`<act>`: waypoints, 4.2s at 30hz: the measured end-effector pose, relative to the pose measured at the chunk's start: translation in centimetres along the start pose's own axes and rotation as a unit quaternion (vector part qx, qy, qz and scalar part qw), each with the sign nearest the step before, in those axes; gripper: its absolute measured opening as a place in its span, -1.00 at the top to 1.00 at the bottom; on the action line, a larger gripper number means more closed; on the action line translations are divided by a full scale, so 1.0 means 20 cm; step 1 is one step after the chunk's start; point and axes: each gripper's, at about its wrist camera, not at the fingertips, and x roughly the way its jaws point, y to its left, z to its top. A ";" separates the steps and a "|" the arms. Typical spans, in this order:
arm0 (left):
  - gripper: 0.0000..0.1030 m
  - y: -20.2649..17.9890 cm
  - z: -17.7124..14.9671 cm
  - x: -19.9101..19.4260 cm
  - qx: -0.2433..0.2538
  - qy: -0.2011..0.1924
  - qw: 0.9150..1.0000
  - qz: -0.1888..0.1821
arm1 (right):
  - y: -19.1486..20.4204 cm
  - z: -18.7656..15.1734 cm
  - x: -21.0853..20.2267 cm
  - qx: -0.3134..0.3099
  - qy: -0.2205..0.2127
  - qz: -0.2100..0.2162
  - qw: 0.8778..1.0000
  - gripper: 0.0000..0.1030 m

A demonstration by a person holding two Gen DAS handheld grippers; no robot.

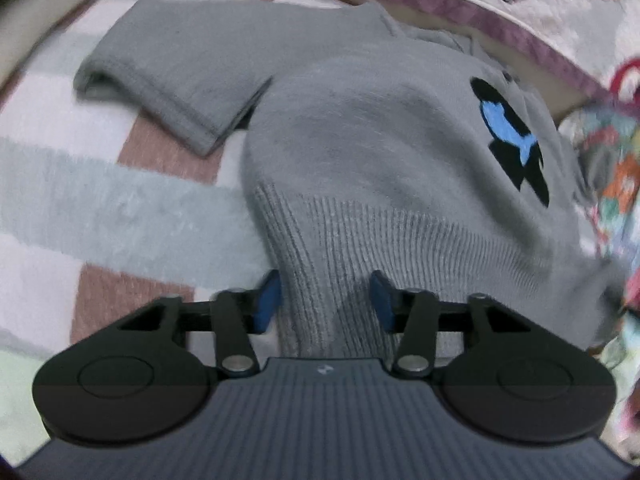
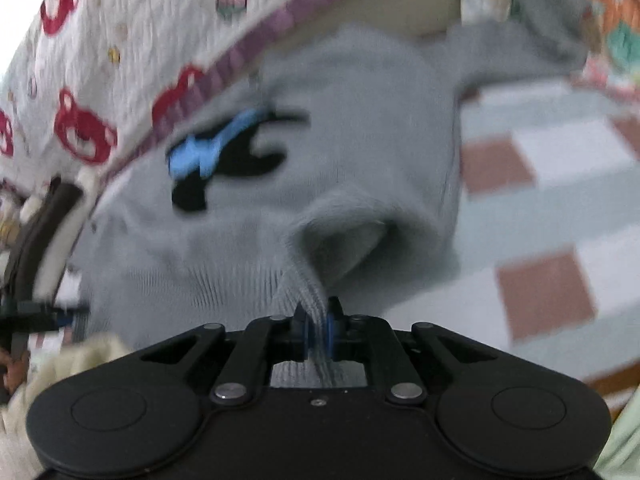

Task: Fold clothes

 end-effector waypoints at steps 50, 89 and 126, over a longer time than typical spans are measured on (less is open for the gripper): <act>0.84 -0.14 -0.02 -0.05 -0.017 0.024 0.999 -0.033 | -0.28 0.09 -0.17 0.057 0.013 -0.012 0.998 0.81; 0.72 -0.11 0.08 0.04 0.020 -0.007 0.999 -0.050 | 0.04 0.22 0.36 0.046 0.065 -0.070 0.994 0.62; 0.80 -0.15 0.06 0.09 0.039 -0.025 0.998 -0.049 | -0.08 0.29 -0.10 0.045 -0.041 0.000 0.998 0.69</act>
